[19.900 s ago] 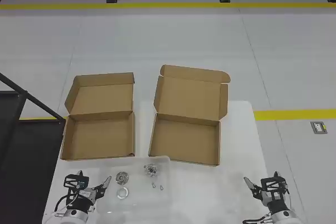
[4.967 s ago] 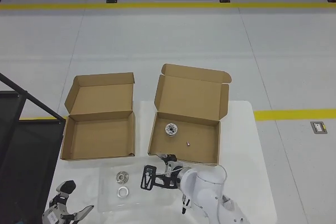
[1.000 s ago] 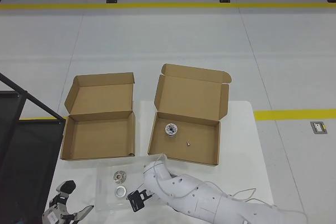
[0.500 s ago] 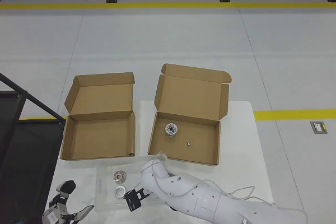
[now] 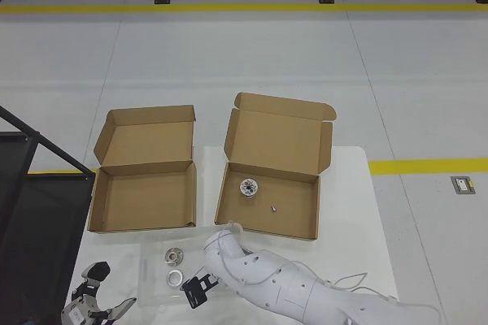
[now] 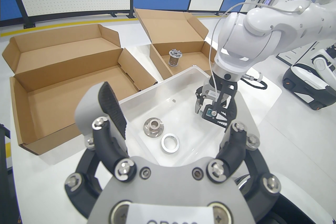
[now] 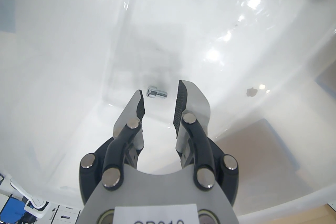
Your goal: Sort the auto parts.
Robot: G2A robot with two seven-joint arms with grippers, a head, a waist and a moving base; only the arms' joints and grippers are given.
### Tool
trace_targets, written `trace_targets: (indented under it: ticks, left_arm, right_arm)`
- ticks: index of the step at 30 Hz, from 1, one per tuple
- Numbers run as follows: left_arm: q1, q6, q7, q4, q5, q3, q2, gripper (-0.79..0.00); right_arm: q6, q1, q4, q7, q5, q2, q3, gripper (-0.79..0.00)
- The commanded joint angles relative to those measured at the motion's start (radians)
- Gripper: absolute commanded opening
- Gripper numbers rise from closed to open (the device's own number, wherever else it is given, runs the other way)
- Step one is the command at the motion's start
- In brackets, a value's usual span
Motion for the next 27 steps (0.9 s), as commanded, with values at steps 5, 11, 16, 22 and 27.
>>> trace_targets:
  ticks: [5,11,16,22,27]
  left_arm:
    - [0.0,0.0,0.0,0.0,0.0,0.0,0.0,0.0]
    - [0.0,0.0,0.0,0.0,0.0,0.0,0.0,0.0]
    - [0.0,0.0,0.0,0.0,0.0,0.0,0.0,0.0]
    - [0.0,0.0,0.0,0.0,0.0,0.0,0.0,0.0]
    - [0.0,0.0,0.0,0.0,0.0,0.0,0.0,0.0]
  right_arm:
    - [-0.007,-0.001,0.046,-0.007,-0.01,-0.023,0.0,-0.625]
    - [-0.011,0.005,0.068,-0.011,-0.012,-0.039,0.0,-0.785]
    - [0.005,0.016,0.058,0.005,-0.003,-0.044,0.006,-0.785]
    - [0.023,0.02,-0.032,0.021,0.001,-0.014,0.049,-0.785]
    - [0.024,-0.006,-0.159,0.0,-0.044,0.05,0.103,-0.785]
